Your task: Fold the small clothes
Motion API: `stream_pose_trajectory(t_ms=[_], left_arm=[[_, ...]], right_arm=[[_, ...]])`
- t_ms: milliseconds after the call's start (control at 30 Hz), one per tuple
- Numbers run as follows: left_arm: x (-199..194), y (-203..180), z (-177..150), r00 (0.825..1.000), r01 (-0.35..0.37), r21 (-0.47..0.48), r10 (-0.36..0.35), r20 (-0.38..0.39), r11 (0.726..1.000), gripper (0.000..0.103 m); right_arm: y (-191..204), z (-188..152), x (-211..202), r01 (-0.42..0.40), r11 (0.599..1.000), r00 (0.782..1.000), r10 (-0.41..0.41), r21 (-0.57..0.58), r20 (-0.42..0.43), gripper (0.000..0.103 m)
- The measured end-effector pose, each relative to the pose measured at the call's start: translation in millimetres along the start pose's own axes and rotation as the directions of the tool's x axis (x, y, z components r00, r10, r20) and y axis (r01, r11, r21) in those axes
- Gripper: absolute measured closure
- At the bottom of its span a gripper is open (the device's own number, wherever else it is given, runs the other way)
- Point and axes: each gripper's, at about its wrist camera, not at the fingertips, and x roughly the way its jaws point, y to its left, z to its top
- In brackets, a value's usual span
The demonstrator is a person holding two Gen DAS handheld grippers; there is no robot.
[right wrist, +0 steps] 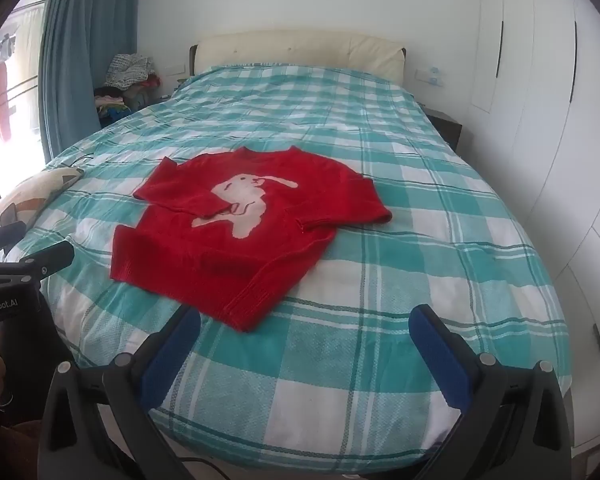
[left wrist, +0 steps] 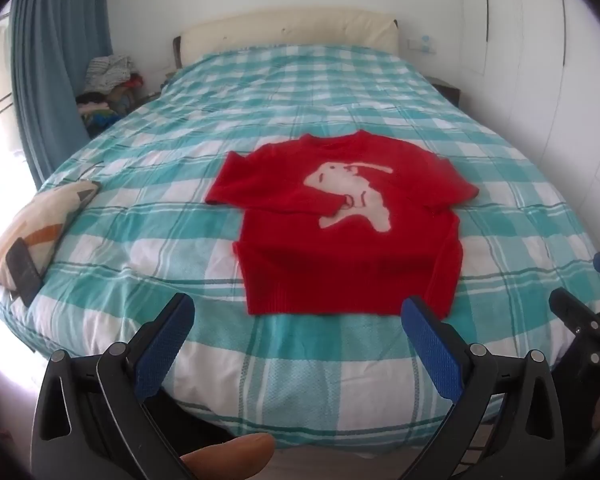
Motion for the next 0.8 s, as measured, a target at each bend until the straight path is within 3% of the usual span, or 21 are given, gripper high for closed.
stream_pose_trajectory(t_ms=[100,333,800], left_arm=[[-1,-6,-14,0.999,-0.019,0.017,0.018,0.033,1.0,0.0],[15,-4,-16,0.999,-0.037,0.01,0.038,-0.027,0.999,0.0],[16,1,-15,0.997,-0.072,-0.003,0.072,-0.04,0.997,0.0]], right_arm=[[-4,0,-1,0.005,1.0,1.0,-0.005,-0.012,0.0,0.0],[2,0,0,0.013,1.0,1.0,-0.013,0.014,0.021,0.0],[13,5,9,0.011,1.0,1.0,-0.011,0.015,0.011,0.0]])
